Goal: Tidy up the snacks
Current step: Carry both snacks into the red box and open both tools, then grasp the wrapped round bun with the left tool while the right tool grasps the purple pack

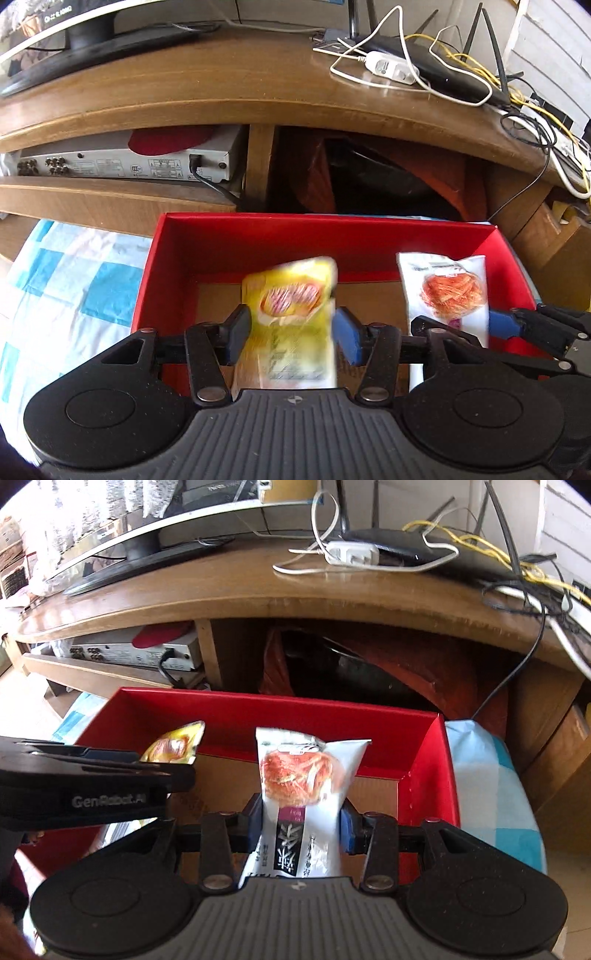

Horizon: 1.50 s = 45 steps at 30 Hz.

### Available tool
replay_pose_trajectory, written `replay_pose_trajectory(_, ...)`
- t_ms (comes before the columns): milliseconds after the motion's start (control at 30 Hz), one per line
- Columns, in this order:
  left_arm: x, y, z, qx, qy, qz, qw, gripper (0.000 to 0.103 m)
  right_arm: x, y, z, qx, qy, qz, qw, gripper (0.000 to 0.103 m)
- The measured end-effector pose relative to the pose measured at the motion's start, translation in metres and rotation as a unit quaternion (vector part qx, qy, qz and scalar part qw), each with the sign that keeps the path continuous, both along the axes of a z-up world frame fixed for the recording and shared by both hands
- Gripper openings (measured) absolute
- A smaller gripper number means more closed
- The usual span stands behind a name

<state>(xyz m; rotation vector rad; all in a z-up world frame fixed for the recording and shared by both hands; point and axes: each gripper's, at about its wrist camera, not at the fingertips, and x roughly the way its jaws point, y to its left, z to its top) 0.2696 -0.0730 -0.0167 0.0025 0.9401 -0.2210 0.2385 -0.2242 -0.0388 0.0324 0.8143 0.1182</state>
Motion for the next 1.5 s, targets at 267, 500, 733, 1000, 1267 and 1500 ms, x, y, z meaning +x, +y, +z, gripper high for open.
replay_pose_trajectory(267,-0.006,-0.002,0.005,0.013,-0.016,-0.004,0.9998,0.074,-0.005,-0.006,0.011,-0.008,-0.019,-0.012,1.000,0.070)
replay_pose_trajectory(500,-0.023,0.001,0.027,0.010,-0.035,-0.004,0.9993,0.077,-0.021,-0.006,0.037,-0.008,-0.037,-0.019,0.999,0.071)
replay_pose_trajectory(733,-0.047,0.010,0.043,0.002,-0.037,-0.006,0.9993,0.078,-0.046,0.000,0.054,-0.011,-0.039,-0.016,0.999,0.072)
replay_pose_trajectory(1000,-0.077,0.019,0.054,-0.001,-0.043,-0.019,0.9989,0.080,-0.078,0.006,0.064,-0.011,-0.041,-0.010,0.999,0.072)
replay_pose_trajectory(1267,-0.103,0.028,0.055,0.000,-0.037,-0.026,0.9990,0.080,-0.108,0.013,0.062,-0.011,-0.031,-0.003,0.999,0.072)
replay_pose_trajectory(1500,-0.125,0.033,0.049,-0.006,-0.018,-0.039,0.9991,0.081,-0.133,0.015,0.054,-0.010,-0.008,0.003,1.000,0.072)
